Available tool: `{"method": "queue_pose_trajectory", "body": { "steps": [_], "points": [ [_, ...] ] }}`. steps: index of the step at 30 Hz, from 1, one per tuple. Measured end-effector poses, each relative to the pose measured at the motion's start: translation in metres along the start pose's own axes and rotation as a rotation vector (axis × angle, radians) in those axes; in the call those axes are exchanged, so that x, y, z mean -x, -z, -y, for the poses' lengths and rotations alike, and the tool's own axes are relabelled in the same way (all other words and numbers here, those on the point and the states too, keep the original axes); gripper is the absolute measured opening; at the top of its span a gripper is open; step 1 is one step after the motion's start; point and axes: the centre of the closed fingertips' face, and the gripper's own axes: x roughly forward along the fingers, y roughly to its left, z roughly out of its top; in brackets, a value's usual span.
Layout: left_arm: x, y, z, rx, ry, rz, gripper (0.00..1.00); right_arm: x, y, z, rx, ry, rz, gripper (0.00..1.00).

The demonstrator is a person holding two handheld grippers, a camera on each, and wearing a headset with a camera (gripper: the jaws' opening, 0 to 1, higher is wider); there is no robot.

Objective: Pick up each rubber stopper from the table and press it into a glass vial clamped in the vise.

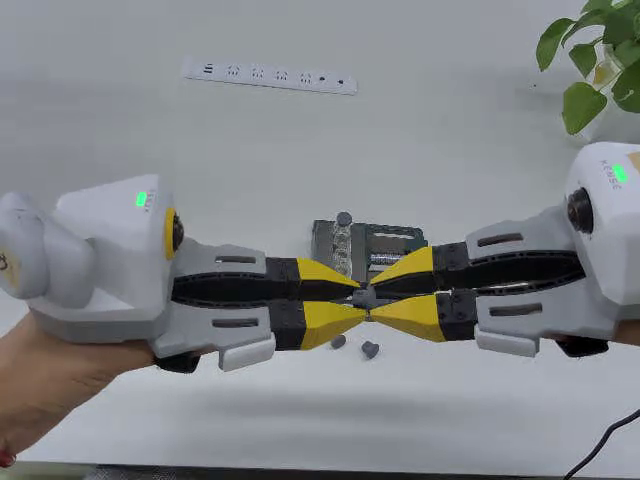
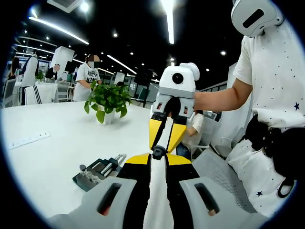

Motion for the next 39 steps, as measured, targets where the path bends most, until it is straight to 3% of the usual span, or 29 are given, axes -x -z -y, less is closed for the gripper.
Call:
{"method": "queue_pose_trajectory", "body": {
  "steps": [7, 19, 26, 35, 39],
  "points": [
    [0.009, 0.003, -0.009, -0.004, -0.046, 0.001, 0.14, 0.002, 0.003, 0.006, 0.002, -0.003, -0.03, 0.06],
    [0.025, 0.022, -0.029, -0.031, -0.145, -0.061, 0.27, 0.003, 0.008, 0.034, -0.004, 0.036, -0.099, 0.06],
    [0.032, 0.035, -0.043, -0.057, -0.205, -0.11, 0.39, 0.001, 0.019, 0.057, 0.01, 0.055, -0.195, 0.06],
    [0.04, 0.053, -0.056, -0.1, -0.259, -0.182, 0.51, -0.006, 0.039, 0.096, 0.033, 0.069, -0.376, 0.06],
    [0.042, 0.057, -0.059, -0.113, -0.271, -0.194, 0.56, -0.012, 0.047, 0.111, 0.044, 0.065, -0.444, 0.06]
  ]
}}
